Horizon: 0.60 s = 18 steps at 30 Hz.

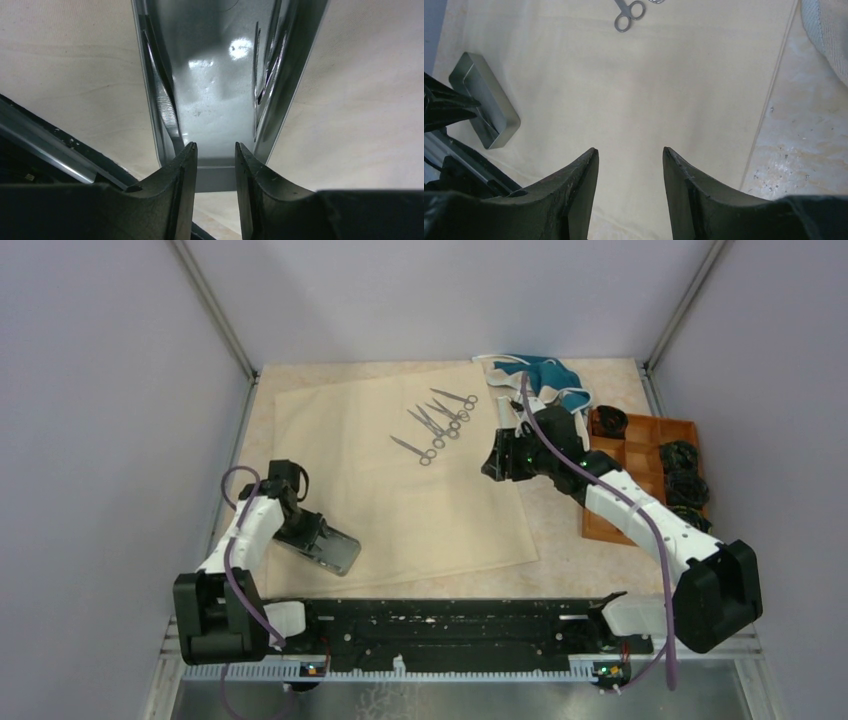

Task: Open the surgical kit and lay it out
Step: Adjust the medical item in the container.

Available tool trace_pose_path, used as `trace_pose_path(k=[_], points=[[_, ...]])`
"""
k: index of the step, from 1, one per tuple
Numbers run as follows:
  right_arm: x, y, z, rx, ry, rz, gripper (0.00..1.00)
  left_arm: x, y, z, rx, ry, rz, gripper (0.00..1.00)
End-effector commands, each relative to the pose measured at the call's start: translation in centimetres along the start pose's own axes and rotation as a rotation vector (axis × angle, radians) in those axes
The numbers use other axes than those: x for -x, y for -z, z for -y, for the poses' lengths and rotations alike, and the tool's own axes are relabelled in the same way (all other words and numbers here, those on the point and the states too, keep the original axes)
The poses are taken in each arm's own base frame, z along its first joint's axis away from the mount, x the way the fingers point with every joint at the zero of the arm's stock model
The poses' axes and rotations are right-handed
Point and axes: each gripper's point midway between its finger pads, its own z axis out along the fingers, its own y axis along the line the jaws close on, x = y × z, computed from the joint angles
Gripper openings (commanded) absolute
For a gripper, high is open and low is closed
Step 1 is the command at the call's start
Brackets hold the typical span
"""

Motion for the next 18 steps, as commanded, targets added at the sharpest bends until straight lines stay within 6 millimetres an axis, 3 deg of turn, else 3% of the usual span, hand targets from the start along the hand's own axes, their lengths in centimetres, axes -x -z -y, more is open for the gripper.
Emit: trace_pose_path(k=[1, 9, 11, 14, 18], points=[[0.3, 0.4, -1.2, 0.032, 0.083, 0.007, 0.5, 1.3, -0.3, 1.7, -0.054, 0.065, 0.048, 0.39], [-0.5, 0.0, -2.3, -0.002, 0.206, -0.004, 0.51, 1.5, -1.1, 2.2, -0.06, 0.081, 0.037, 0.36], [-0.3, -0.1, -2.1, -0.012, 0.205, 0.0, 0.51, 1.8, -0.9, 1.3, 0.001, 0.075, 0.049, 0.34], [-0.4, -0.2, -2.0, -0.015, 0.207, 0.002, 0.52, 2.2, -0.8, -0.4, 0.124, 0.096, 0.064, 0.46], [-0.6, -0.4, -2.0, -0.011, 0.202, -0.005, 0.52, 1.8, -1.0, -1.0, 0.208, 0.082, 0.023, 0.41]])
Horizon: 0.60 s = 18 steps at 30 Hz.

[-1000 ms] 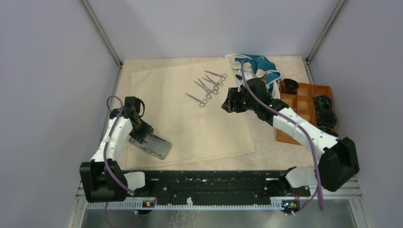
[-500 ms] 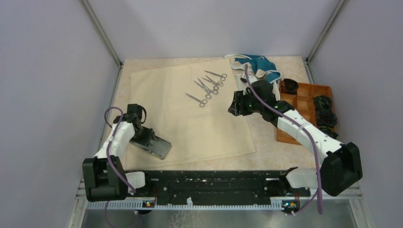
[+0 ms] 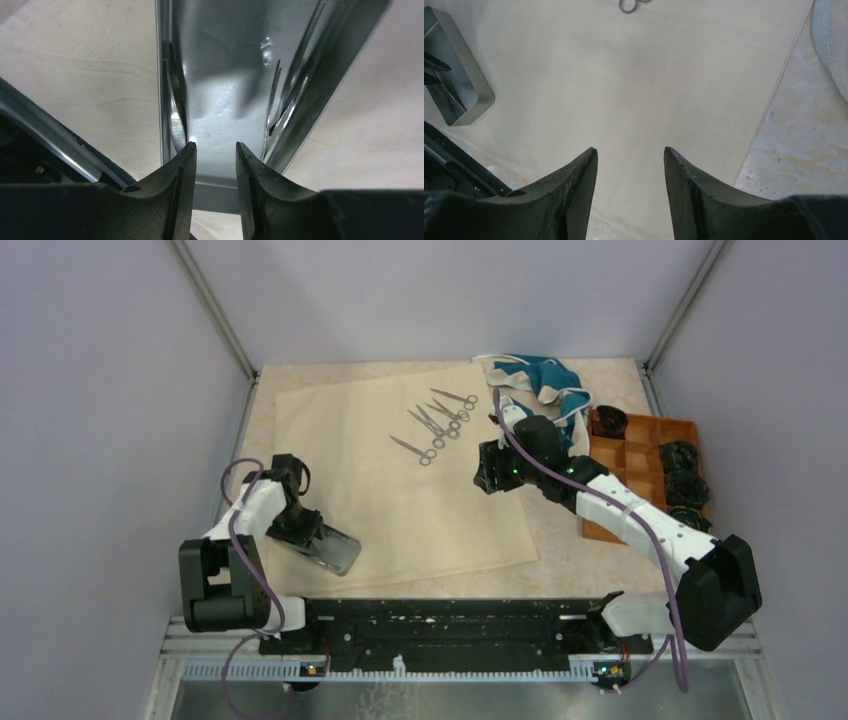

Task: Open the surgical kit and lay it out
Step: Adjust the medical item in the container.

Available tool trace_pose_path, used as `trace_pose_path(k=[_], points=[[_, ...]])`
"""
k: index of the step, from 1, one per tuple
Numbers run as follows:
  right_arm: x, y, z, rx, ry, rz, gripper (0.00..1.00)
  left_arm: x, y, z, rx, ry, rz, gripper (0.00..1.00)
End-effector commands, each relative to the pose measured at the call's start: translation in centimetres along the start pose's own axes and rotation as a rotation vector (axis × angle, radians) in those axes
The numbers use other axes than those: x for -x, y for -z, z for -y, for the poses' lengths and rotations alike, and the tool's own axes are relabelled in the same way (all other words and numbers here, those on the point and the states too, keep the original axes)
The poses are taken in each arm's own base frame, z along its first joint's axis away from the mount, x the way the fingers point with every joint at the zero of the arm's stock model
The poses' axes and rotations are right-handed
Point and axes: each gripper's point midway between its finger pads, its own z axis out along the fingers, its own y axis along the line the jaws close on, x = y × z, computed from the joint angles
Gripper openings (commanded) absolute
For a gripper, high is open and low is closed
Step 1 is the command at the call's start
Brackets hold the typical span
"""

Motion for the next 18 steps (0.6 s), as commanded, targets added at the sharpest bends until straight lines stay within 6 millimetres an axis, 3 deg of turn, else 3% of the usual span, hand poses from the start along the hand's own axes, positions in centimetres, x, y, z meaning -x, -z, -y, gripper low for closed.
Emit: trace_pose_path(k=[1, 6, 10, 18], points=[[1.3, 0.0, -0.2, -0.003, 0.02, 0.038, 0.52, 0.5, 0.5, -1.2, 0.115, 0.014, 0.005, 0.41], [1.0, 0.0, 0.1, -0.014, 0.022, 0.034, 0.53, 0.8, 0.0, -2.2, 0.174, 0.016, 0.023, 0.46], [1.1, 0.0, 0.2, -0.023, 0.025, 0.037, 0.53, 0.5, -0.7, -1.8, 0.184, 0.018, -0.002, 0.47], [1.3, 0.2, 0.3, -0.031, 0.028, 0.038, 0.53, 0.6, -1.9, 2.3, 0.106, -0.052, -0.055, 0.42]])
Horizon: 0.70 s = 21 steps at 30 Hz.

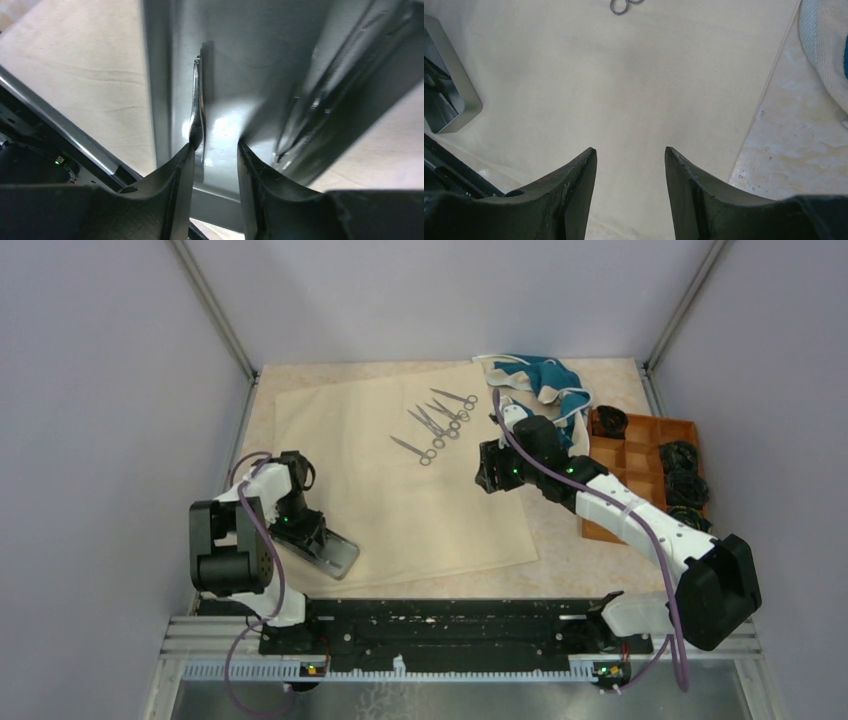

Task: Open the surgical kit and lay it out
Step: Adjust the medical item in the container.

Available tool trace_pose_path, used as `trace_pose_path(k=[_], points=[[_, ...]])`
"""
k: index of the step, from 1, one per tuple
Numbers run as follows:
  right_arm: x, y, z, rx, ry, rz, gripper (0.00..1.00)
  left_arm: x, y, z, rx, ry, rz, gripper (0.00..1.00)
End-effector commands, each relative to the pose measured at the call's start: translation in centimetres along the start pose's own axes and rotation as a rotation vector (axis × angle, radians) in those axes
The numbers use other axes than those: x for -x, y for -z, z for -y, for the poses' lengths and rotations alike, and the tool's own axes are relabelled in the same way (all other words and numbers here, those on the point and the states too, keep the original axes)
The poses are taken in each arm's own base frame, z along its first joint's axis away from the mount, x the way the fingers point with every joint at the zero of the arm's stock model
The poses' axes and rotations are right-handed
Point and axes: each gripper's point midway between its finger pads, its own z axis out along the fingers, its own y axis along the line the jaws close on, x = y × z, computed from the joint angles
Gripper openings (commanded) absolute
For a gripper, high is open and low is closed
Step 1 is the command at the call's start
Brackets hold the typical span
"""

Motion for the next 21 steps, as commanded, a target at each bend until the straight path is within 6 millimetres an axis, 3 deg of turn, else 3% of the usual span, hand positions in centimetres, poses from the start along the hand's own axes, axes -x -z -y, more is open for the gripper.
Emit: trace_pose_path(k=[1, 4, 7, 15, 21], points=[[1.3, 0.3, -0.2, -0.002, 0.02, 0.036, 0.53, 1.0, 1.3, 4.1, -0.11, -0.039, 0.003, 0.4], [1.3, 0.3, -0.3, 0.0, 0.019, 0.035, 0.53, 1.6, 3.2, 5.3, -0.134, -0.068, 0.058, 0.39], [1.4, 0.2, -0.4, 0.007, 0.015, 0.035, 0.53, 1.4, 4.0, 4.9, -0.141, -0.05, 0.059, 0.4], [1.3, 0.4, -0.5, 0.008, 0.019, 0.034, 0.53, 0.2, 2.4, 2.4, -0.106, -0.023, 0.04, 0.45], [1.4, 0.5, -0.6, 0.01, 0.019, 0.035, 0.53, 1.0, 2.2, 4.0, -0.164, -0.069, 0.075, 0.47]])
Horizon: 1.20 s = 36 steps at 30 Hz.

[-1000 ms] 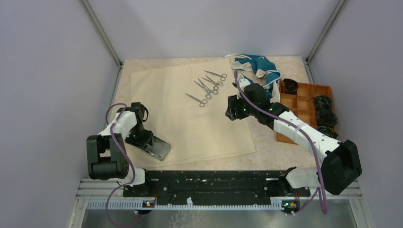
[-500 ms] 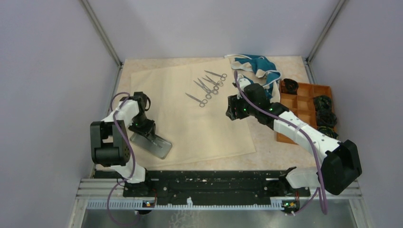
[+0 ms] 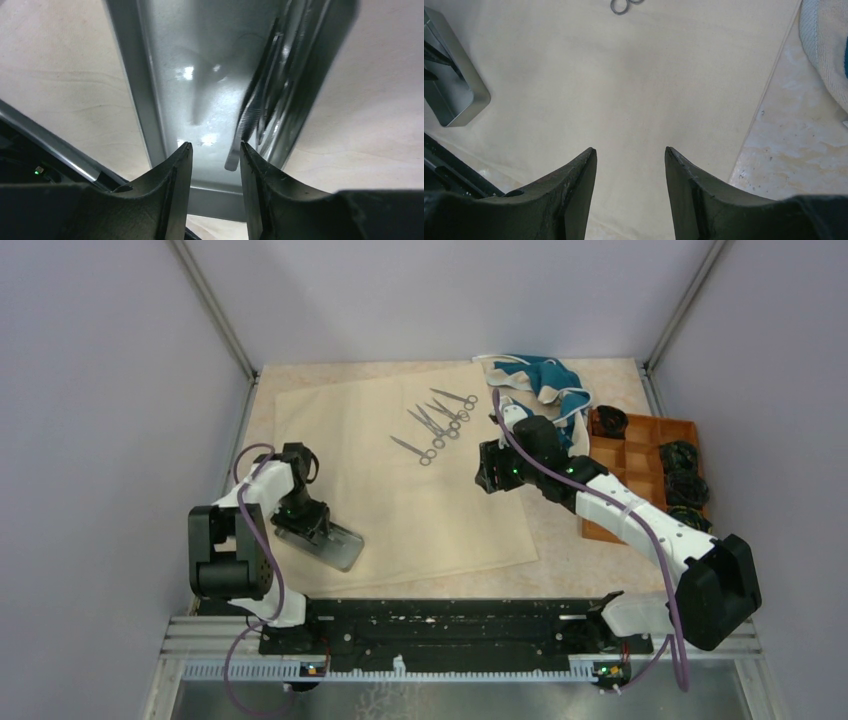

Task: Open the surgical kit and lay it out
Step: Adjust the medical item in the container, then pick up the medical item from the container.

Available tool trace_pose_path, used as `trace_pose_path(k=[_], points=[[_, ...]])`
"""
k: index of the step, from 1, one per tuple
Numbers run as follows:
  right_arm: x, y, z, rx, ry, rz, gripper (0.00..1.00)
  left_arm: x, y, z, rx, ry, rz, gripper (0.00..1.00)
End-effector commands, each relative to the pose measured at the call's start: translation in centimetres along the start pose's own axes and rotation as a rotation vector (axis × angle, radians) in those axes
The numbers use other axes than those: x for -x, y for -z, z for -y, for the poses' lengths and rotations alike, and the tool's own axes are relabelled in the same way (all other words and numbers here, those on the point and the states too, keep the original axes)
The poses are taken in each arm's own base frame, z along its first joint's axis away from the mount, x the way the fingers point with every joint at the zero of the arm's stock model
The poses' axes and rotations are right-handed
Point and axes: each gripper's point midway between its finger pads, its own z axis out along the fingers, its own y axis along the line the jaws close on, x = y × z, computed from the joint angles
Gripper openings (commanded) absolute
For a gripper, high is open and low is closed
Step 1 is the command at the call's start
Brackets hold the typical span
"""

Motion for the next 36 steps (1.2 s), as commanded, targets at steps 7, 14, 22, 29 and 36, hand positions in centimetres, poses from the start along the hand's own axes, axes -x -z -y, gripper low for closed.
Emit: trace_pose_path(k=[7, 14, 22, 29, 36], points=[[1.5, 0.6, -0.6, 0.011, 0.019, 0.036, 0.53, 1.4, 0.0, 1.9, -0.1, -0.026, 0.063, 0.49], [1.7, 0.7, -0.8, 0.016, 0.019, 0.034, 0.53, 1.5, -1.4, 1.9, -0.079, -0.017, 0.056, 0.38], [2.0, 0.9, -0.9, 0.017, 0.019, 0.041, 0.52, 1.7, -1.8, 1.5, -0.071, -0.028, 0.079, 0.27], [2.4, 1.5, -1.3, 0.034, 0.008, 0.053, 0.52, 1.4, -2.7, 1.1, -0.085, -0.046, 0.081, 0.28], [2.8, 2.1, -1.9, 0.066, 0.005, 0.077, 0.52, 0.8, 0.0, 0.2, -0.161, -0.065, 0.086, 0.15]])
